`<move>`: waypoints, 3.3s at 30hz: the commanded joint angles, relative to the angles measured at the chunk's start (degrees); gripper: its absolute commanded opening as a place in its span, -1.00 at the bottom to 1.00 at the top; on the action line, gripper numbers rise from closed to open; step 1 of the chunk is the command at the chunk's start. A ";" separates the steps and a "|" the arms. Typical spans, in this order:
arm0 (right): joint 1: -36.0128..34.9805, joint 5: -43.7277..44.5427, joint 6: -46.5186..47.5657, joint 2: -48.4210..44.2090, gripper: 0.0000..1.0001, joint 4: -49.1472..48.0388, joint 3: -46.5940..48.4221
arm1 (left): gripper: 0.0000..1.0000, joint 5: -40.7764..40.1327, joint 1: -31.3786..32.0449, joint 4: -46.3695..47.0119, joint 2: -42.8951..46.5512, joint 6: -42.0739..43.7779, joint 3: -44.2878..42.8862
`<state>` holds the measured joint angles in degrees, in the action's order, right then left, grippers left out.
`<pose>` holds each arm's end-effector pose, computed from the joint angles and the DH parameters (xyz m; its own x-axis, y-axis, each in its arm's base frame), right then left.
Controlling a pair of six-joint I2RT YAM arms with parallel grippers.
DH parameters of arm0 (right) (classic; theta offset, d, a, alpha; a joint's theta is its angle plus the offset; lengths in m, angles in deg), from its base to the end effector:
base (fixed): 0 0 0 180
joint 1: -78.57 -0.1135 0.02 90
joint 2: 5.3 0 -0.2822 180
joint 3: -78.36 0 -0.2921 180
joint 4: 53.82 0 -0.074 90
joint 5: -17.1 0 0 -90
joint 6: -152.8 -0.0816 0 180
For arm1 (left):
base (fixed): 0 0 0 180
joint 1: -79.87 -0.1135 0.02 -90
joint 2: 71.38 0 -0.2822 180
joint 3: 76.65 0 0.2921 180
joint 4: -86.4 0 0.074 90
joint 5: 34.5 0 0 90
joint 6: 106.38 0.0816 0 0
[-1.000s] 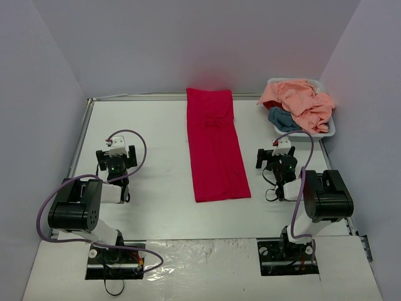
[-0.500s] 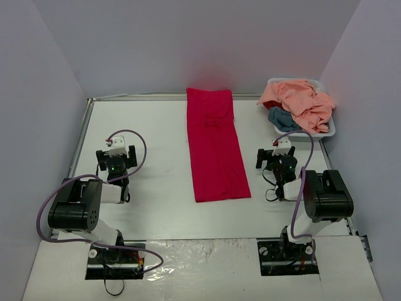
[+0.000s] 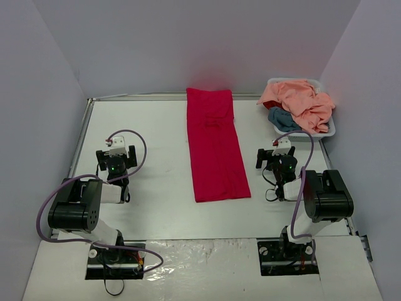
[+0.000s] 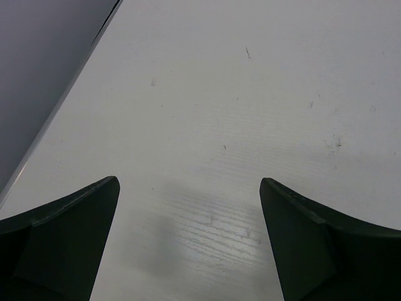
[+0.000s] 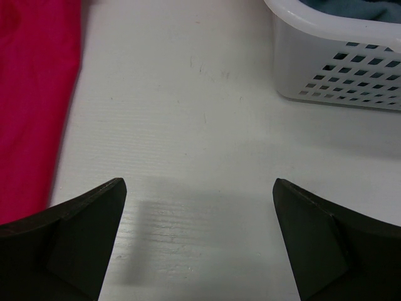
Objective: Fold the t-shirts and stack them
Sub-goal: Grab the bottom of the folded rectangular tshirt with both arms
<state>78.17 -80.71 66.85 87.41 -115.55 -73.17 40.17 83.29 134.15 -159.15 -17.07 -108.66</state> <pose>0.3149 0.0133 0.1255 -0.0336 -0.0702 -0.9970 -0.1454 0.9873 -0.0646 0.3253 0.0022 0.1327 -0.1366 -0.0035 -0.9906 -0.2055 0.9783 0.0249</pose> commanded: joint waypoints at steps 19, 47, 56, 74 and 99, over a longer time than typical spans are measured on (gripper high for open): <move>1.81 0.61 -1.24 0.28 1.00 -11.23 2.01 | 0.89 -1.45 0.36 1.31 0.14 -0.89 -1.81; -11.46 -12.56 -3.79 -21.34 1.00 45.27 25.99 | 0.89 -11.65 4.49 3.69 1.11 -0.10 -0.49; -11.81 -22.60 -15.38 -15.37 1.00 53.36 32.68 | 0.89 -10.25 4.49 3.70 2.07 0.51 0.12; -13.66 -2.19 -24.00 -17.56 1.00 65.49 32.07 | 0.89 -13.74 23.28 -56.07 24.04 -10.29 -25.11; -12.52 -14.16 -34.02 -29.59 1.00 70.33 18.45 | 0.89 19.88 27.69 -64.00 44.61 -45.88 -5.78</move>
<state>65.08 -93.10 35.45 61.55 -46.57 -52.78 53.94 111.03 68.20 -114.76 -56.92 -116.97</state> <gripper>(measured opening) 0.999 0.943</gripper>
